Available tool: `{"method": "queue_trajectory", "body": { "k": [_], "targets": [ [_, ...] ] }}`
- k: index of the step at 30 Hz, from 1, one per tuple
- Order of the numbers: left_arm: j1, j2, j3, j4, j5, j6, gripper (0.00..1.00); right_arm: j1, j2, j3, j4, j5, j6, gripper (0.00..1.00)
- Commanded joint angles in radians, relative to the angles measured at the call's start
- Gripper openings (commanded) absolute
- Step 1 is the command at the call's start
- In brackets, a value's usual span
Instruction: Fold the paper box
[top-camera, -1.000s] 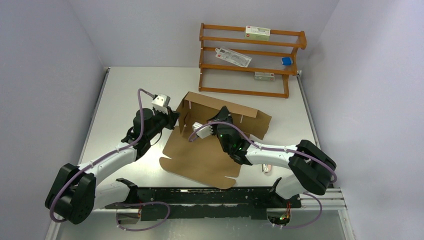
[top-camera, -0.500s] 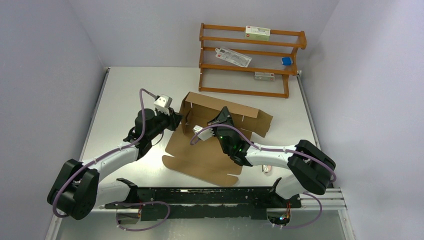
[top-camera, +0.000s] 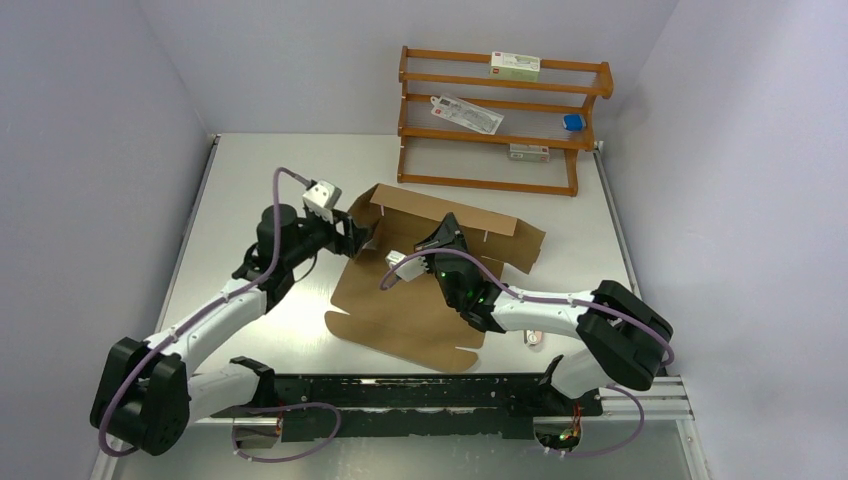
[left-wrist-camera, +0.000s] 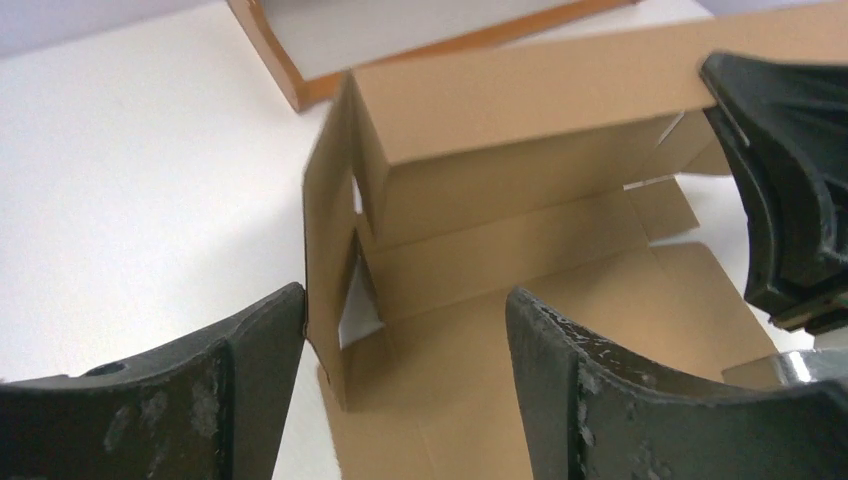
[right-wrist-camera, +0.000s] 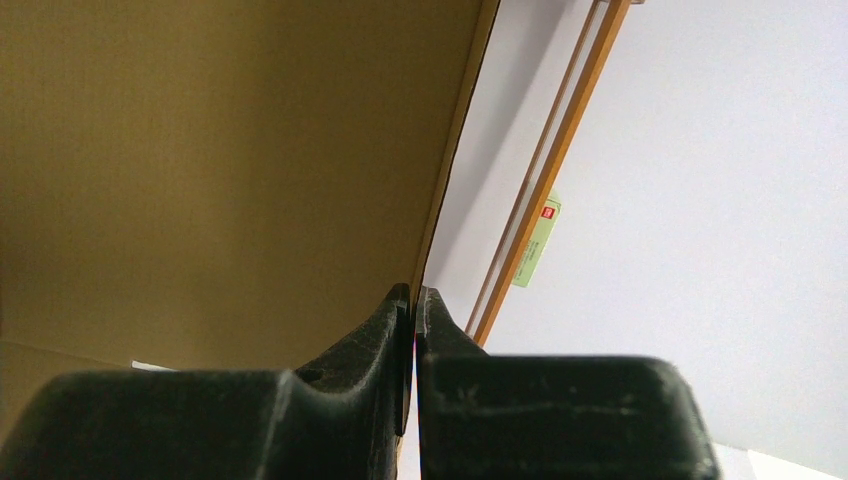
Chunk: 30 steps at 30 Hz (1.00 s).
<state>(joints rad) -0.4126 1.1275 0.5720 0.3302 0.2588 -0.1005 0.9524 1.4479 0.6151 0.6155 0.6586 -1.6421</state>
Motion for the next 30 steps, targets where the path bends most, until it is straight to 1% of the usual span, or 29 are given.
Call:
{"method": "queue_trajectory", "body": {
  "k": [1, 3, 4, 6, 7, 9, 11, 14, 17, 20, 24, 27, 30],
  "targets": [
    [0.121, -0.014, 0.045, 0.050, 0.176, 0.014, 0.77, 0.003, -0.012, 0.007, -0.052, -0.018, -0.013, 0.07],
    [0.197, -0.003, 0.047, 0.112, 0.250, -0.032, 0.78, 0.003, -0.017, 0.007, -0.057, -0.024, -0.004, 0.07],
    [0.220, 0.004, 0.054, 0.131, 0.261, -0.039, 0.78, 0.003, -0.018, 0.008, -0.061, -0.025, -0.001, 0.07],
    [0.244, 0.035, 0.087, 0.127, 0.284, -0.023, 0.79, 0.003, -0.019, 0.012, -0.063, -0.024, 0.001, 0.07],
    [0.269, 0.055, 0.103, 0.131, 0.321, -0.028, 0.78, 0.003, -0.020, 0.012, -0.066, -0.023, 0.000, 0.07],
    [0.330, 0.098, 0.111, 0.196, 0.415, -0.077, 0.76, 0.002, -0.024, 0.014, -0.072, -0.025, 0.004, 0.07],
    [0.389, 0.128, 0.100, 0.296, 0.475, -0.137, 0.77, 0.002, -0.032, 0.014, -0.083, -0.030, 0.014, 0.07],
    [0.471, 0.192, 0.107, 0.389, 0.511, -0.206, 0.78, 0.003, -0.035, 0.012, -0.086, -0.033, 0.019, 0.07],
    [0.526, 0.289, 0.134, 0.455, 0.544, -0.269, 0.77, 0.002, -0.031, 0.010, -0.087, -0.034, 0.023, 0.07],
    [0.546, 0.398, 0.192, 0.457, 0.567, -0.277, 0.74, 0.003, -0.026, 0.014, -0.089, -0.036, 0.022, 0.07],
    [0.547, 0.537, 0.279, 0.428, 0.584, -0.268, 0.71, 0.003, -0.023, 0.018, -0.087, -0.034, 0.017, 0.07],
    [0.544, 0.619, 0.344, 0.416, 0.620, -0.267, 0.68, 0.002, -0.021, 0.019, -0.091, -0.034, 0.020, 0.07],
    [0.533, 0.683, 0.391, 0.385, 0.655, -0.250, 0.68, 0.004, -0.016, 0.018, -0.086, -0.033, 0.020, 0.07]
  ]
}}
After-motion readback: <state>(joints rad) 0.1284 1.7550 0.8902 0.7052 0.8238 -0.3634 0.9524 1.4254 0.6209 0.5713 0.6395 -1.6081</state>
